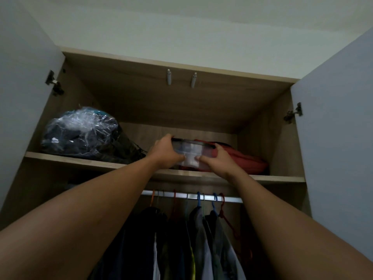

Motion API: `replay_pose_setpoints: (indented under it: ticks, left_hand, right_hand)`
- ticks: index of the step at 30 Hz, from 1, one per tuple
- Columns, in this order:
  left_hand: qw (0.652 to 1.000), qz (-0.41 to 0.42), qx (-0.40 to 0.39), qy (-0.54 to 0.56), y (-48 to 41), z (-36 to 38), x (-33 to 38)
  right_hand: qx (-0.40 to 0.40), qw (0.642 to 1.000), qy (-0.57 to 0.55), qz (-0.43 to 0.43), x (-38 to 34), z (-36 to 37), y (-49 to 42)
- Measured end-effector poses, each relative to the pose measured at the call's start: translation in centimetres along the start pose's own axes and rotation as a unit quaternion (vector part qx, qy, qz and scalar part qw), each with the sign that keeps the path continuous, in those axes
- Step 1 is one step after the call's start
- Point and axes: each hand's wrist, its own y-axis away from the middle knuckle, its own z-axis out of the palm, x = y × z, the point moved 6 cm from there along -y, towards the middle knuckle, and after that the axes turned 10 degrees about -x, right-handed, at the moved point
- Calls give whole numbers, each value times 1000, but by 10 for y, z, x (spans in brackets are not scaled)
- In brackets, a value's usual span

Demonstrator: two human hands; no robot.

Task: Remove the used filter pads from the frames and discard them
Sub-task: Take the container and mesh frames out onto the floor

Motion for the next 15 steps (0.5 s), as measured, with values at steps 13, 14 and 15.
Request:
replay_pose_setpoints:
  ticks: [13, 14, 15]
  left_hand:
    - [999, -34, 40, 8, 95, -20, 102]
    - [998, -41, 45, 21, 103, -18, 104]
    - [997, -46, 50, 34, 113, -16, 107]
  right_hand:
    - [34, 988, -148, 9, -29, -60, 100]
    - [36, 988, -150, 7, -30, -60, 109]
    - [41, 987, -154, 11, -29, -61, 121]
